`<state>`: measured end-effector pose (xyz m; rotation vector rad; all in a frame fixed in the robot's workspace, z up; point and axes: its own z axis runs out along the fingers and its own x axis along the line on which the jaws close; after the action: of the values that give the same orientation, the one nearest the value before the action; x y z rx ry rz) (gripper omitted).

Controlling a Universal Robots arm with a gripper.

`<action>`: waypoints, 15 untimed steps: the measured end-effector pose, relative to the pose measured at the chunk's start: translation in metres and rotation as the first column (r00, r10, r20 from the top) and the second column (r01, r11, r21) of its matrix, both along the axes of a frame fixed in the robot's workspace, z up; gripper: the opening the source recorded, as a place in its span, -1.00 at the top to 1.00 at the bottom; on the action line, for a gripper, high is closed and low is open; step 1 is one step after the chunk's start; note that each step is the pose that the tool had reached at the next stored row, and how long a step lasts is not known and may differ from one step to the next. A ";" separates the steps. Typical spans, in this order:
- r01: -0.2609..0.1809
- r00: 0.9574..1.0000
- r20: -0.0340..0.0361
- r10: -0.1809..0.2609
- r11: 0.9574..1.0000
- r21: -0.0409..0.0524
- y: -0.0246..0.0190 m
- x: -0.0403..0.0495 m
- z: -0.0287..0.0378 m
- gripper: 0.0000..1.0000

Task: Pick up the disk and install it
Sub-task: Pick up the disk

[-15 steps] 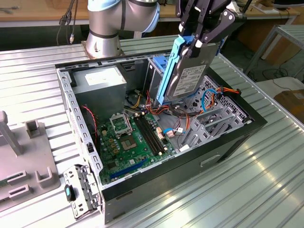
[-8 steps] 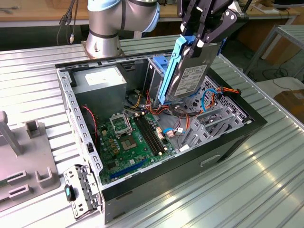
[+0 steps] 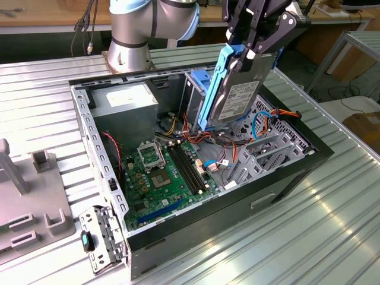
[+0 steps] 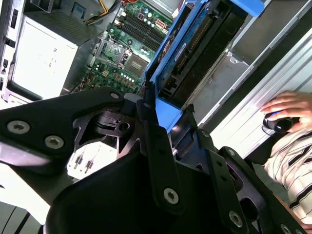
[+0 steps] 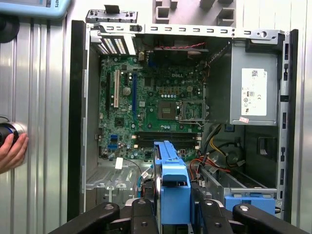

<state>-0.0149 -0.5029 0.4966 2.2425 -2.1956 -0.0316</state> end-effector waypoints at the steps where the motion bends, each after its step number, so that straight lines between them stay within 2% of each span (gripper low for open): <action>1: 0.000 1.000 0.000 0.000 1.000 0.000 0.0000 0.0017 0.0000 0.27; 6: 0.000 1.000 0.000 0.000 1.000 0.000 0.0000 0.0090 0.0000 0.27; 11: 0.000 1.000 0.000 0.000 1.000 0.000 0.0000 0.0096 0.0000 0.27; 15: 0.000 1.000 0.000 0.000 1.000 0.000 0.0000 0.0178 0.0000 0.27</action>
<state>0.0030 -0.5029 0.4966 2.2424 -2.1958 -0.0317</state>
